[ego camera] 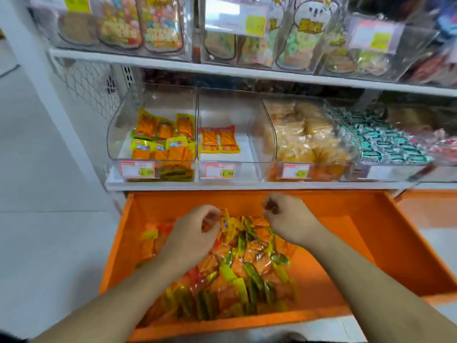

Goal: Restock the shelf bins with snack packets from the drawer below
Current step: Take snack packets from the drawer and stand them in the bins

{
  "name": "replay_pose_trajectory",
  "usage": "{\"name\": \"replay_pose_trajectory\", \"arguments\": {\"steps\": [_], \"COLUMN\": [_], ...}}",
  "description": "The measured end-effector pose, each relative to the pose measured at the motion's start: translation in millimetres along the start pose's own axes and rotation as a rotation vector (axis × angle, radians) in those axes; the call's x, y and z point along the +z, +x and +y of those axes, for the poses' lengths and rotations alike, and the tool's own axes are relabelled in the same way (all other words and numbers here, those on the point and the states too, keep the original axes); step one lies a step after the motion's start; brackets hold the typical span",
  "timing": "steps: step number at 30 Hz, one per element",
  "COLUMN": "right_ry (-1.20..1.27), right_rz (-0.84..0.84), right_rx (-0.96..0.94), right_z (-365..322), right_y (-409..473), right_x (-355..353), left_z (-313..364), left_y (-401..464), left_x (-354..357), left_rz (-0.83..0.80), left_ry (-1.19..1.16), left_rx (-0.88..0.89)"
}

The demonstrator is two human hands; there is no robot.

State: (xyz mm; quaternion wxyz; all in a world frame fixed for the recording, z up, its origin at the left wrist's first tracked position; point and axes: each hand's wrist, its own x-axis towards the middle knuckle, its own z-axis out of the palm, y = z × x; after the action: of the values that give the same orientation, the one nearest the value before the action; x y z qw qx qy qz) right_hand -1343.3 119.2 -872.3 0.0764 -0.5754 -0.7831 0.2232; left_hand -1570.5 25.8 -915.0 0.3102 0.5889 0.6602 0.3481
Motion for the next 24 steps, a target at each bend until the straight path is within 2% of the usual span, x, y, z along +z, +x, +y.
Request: {"name": "replay_pose_trajectory", "arguments": {"steps": [3,6,12,18,21,24], "right_ry": [-0.11,-0.12,-0.155,-0.251,-0.27,-0.25], "right_rz": [-0.193,-0.3,-0.329,-0.342,-0.408,-0.374], "right_rx": [0.072,0.144,0.263,0.143,0.155,0.104], "right_z": [31,62,116,160,170,176], "right_y": [1,12,63,125,137,134], "right_x": [32,64,111,167,181,193], "left_z": [-33,-59,-101,-127,-135,-138], "left_y": [-9,-2,25,43,47,48], "left_x": [40,70,118,157,166,168], "left_rz": [-0.148,-0.243,-0.348,-0.312,-0.317,-0.322], "left_ry": [0.082,0.162,0.1,0.091,0.043,0.012], "left_rx": [-0.099,-0.16,-0.2,-0.229,-0.229,-0.227]}}
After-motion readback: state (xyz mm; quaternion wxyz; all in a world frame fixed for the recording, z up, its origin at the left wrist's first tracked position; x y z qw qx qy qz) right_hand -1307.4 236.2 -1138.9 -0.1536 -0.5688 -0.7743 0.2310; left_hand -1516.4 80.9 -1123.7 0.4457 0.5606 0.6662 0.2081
